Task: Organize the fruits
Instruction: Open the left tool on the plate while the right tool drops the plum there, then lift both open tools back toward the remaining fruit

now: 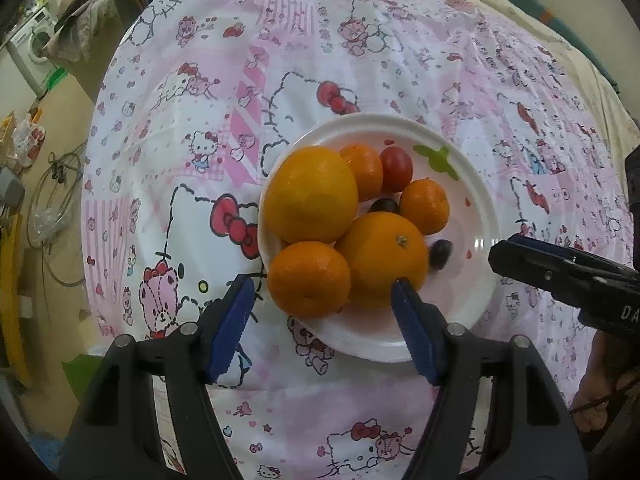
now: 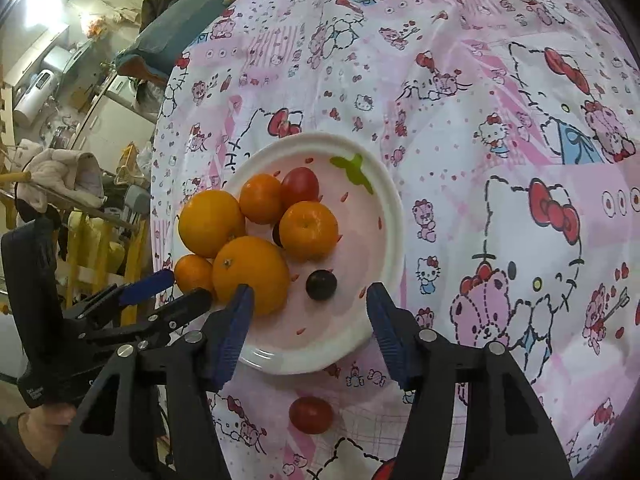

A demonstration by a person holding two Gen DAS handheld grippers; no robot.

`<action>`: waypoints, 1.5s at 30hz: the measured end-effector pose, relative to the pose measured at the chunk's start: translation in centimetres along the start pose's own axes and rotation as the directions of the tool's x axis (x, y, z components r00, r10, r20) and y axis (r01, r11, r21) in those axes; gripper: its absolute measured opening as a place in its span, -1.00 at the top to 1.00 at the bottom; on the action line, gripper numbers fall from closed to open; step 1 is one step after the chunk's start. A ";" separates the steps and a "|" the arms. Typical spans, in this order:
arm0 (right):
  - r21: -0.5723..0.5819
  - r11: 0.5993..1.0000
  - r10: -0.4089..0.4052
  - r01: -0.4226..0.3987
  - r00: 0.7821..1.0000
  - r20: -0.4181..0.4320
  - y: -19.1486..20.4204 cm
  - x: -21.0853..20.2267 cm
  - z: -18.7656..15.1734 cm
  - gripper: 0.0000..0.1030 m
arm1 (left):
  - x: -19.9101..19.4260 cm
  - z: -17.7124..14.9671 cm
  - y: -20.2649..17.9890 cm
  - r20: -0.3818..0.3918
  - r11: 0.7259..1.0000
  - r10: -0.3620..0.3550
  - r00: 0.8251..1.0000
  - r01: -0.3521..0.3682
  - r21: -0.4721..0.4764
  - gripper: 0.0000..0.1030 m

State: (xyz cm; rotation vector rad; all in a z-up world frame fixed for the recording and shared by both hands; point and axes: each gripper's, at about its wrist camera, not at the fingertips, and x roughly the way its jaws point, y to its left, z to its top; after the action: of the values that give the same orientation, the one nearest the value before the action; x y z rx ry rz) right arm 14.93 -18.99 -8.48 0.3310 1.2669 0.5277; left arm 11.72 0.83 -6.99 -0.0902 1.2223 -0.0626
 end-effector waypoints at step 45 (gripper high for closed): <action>0.057 0.997 -0.054 0.050 0.996 0.074 -0.7 -8.0 -4.8 -0.34 | -6.9 -5.5 -0.7 0.148 1.000 -0.014 0.989 0.012 0.013 -0.99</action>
State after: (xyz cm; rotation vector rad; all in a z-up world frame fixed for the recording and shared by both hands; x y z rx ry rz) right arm 8.78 -24.23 -3.66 0.3596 1.2153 0.4328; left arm 4.15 0.57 -2.30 -0.0909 1.0727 -0.0736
